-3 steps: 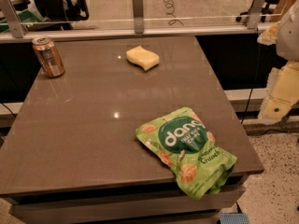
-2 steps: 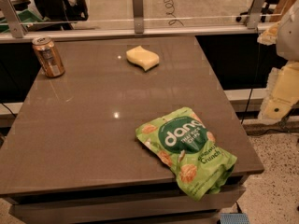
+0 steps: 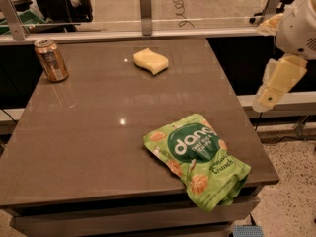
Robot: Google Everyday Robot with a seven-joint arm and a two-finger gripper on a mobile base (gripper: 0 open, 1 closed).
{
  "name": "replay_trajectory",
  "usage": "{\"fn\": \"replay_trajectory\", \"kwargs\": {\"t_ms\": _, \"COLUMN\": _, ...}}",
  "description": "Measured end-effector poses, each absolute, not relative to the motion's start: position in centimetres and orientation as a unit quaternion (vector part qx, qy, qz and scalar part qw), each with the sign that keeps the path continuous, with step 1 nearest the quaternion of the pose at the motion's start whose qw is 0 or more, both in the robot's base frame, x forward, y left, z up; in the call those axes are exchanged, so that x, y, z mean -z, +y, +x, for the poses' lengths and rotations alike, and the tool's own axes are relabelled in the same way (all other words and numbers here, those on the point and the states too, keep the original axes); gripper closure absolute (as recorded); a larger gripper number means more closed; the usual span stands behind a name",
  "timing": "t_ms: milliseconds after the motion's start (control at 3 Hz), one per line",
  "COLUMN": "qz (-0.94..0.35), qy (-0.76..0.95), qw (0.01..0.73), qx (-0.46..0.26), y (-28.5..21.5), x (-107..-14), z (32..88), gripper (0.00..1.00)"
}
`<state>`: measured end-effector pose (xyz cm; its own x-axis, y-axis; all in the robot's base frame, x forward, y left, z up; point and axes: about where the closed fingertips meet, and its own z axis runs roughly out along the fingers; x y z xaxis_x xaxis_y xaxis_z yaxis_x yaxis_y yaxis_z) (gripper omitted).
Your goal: Move sponge near green rice chip bag
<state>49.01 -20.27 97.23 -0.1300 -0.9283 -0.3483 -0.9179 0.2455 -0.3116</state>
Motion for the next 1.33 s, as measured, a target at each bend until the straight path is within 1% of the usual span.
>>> {"fn": "replay_trajectory", "kwargs": {"t_ms": 333, "qz": -0.609, "qy": 0.736, "qw": 0.296, "qx": -0.019, "y": -19.0, "x": -96.1, "z": 55.8, "gripper": 0.00}}
{"fn": "replay_trajectory", "kwargs": {"t_ms": 667, "qz": -0.586, "qy": 0.732, "qw": 0.341, "qx": -0.064, "y": -17.3, "x": -94.8, "z": 62.3, "gripper": 0.00}}
{"fn": "replay_trajectory", "kwargs": {"t_ms": 1000, "qz": -0.562, "qy": 0.733, "qw": 0.366, "qx": -0.111, "y": -14.2, "x": -93.2, "z": 67.2, "gripper": 0.00}}
{"fn": "replay_trajectory", "kwargs": {"t_ms": 1333, "qz": -0.541, "qy": 0.736, "qw": 0.376, "qx": -0.155, "y": -10.2, "x": -91.3, "z": 70.2, "gripper": 0.00}}
